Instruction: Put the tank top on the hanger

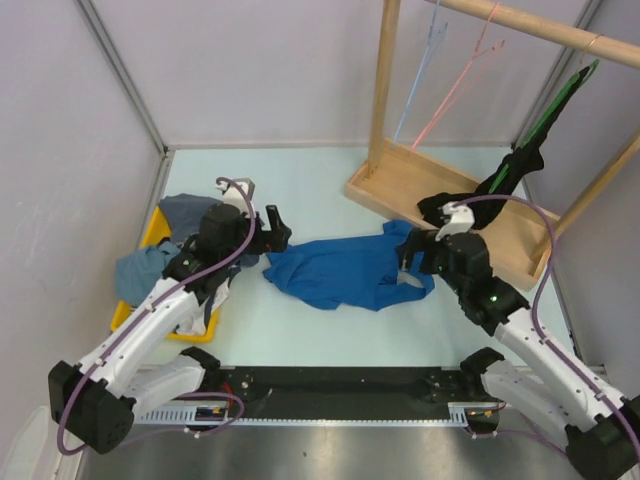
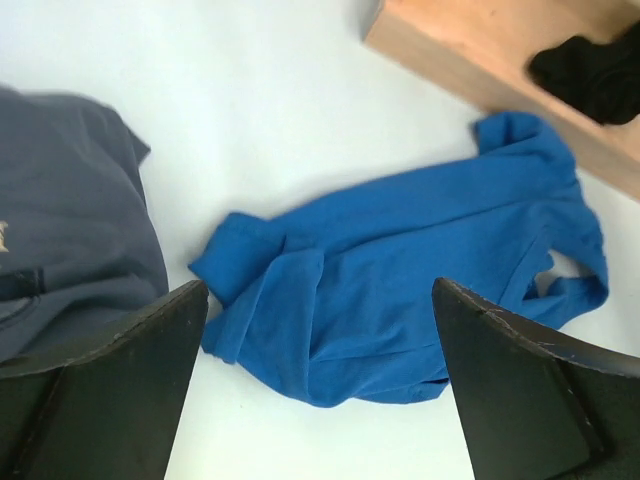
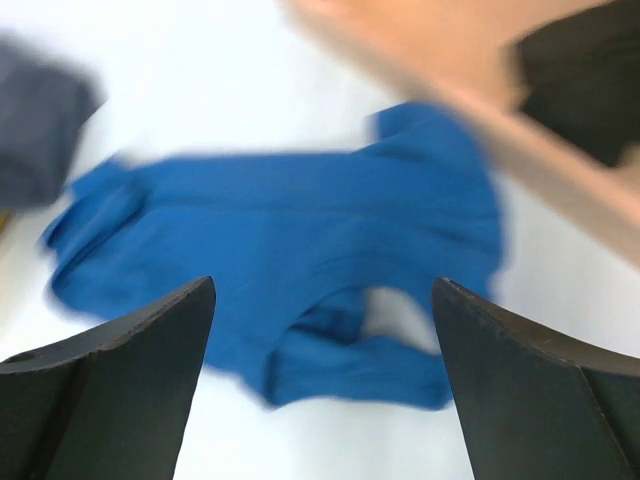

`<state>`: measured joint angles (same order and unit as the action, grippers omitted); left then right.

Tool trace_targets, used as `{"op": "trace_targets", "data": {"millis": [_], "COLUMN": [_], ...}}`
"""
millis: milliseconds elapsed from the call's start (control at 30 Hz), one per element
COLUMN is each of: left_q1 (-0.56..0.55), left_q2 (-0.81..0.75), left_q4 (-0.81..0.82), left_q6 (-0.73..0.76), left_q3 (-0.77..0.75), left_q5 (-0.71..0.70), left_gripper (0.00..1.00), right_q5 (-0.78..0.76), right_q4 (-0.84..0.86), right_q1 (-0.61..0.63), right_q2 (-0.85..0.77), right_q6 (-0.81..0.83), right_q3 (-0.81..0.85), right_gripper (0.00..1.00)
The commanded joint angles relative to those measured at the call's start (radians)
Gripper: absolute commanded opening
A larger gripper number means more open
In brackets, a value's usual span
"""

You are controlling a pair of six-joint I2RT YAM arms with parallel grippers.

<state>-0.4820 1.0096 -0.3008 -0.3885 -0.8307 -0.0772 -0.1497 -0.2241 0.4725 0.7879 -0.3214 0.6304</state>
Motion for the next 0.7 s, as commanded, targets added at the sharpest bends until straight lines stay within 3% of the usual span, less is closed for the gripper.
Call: {"op": "trace_targets", "data": {"millis": [0,100,167,300,433,500,567,667], "left_q1": [-0.003,-0.001,-0.001,0.0,0.0,0.0,0.0,0.0], "left_q2": [-0.02,-0.039,-0.058,-0.077,-0.048,-0.016,0.0,0.012], "left_q4": [-0.018,-0.017,-0.017,-0.034,-0.076,-0.119,-0.126,-0.121], "left_q6": [0.077,0.079,0.088,0.097,0.137,0.158,0.192,0.224], "left_q3": [-0.033,-0.027,-0.03,-0.059,-0.132,-0.191,-0.218,-0.22], "left_q5": [0.007,0.027,0.042,0.068,0.172,0.201,0.205,0.177], "left_gripper": [1.0,0.99,1.0,0.99,0.99,0.99,0.99,0.99], "right_q5": [-0.12,-0.203,-0.221,-0.214,-0.165,-0.069,0.126,0.226], "right_q4": [-0.012,-0.075,-0.107,-0.21,-0.259,-0.306,-0.33,-0.388], "right_q1": [0.274,0.467,0.527,0.514,0.382,0.182,-0.037,-0.196], "right_q2": [0.004,0.033,0.062,0.14,0.256,0.359,0.431,0.583], "right_q6": [-0.05,-0.033,-0.016,0.007,0.079,0.062,0.007,-0.014], "right_q3": [0.075,0.217,0.305,0.572,0.909,1.02,1.159,1.326], "right_gripper": [0.95,0.95,0.95,0.94,0.94,0.94,0.93,0.92]}}
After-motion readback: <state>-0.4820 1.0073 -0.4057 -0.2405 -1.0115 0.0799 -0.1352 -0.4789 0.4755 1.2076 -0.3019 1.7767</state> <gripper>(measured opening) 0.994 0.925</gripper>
